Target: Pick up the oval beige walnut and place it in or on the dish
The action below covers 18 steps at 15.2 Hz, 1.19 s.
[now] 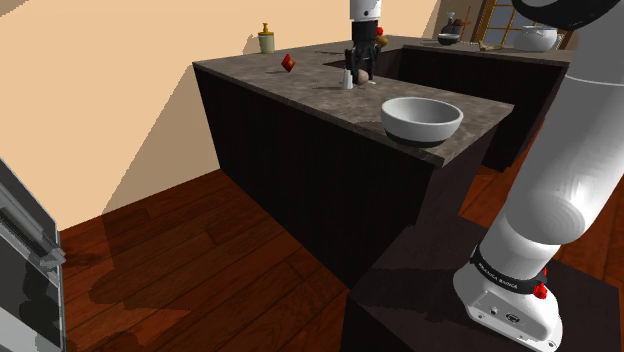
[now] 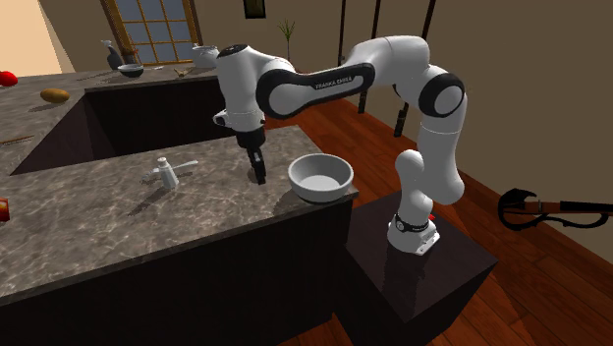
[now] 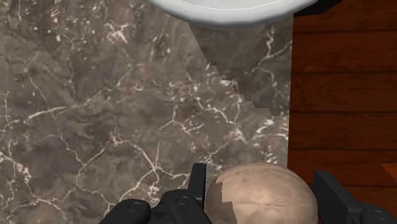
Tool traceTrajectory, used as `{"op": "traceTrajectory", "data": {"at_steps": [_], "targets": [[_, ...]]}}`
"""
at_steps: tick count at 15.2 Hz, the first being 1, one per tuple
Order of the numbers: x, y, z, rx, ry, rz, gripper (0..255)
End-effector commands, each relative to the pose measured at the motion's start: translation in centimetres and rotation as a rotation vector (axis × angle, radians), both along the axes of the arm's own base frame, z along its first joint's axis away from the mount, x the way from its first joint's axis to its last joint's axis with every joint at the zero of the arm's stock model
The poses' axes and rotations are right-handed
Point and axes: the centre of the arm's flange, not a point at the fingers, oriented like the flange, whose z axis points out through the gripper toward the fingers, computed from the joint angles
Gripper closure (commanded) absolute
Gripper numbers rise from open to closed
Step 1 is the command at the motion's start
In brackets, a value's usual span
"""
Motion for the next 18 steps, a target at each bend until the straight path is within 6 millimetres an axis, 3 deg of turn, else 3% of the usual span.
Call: {"op": "traceTrajectory", "data": {"at_steps": [1, 8, 18], "targets": [[0.0, -0.1, 1.0, 0.000, 0.000, 0.000, 255], [0.0, -0.1, 4.2, 0.000, 0.000, 0.000, 255], [-13.2, 0.2, 4.2, 0.000, 0.000, 0.000, 255]]}}
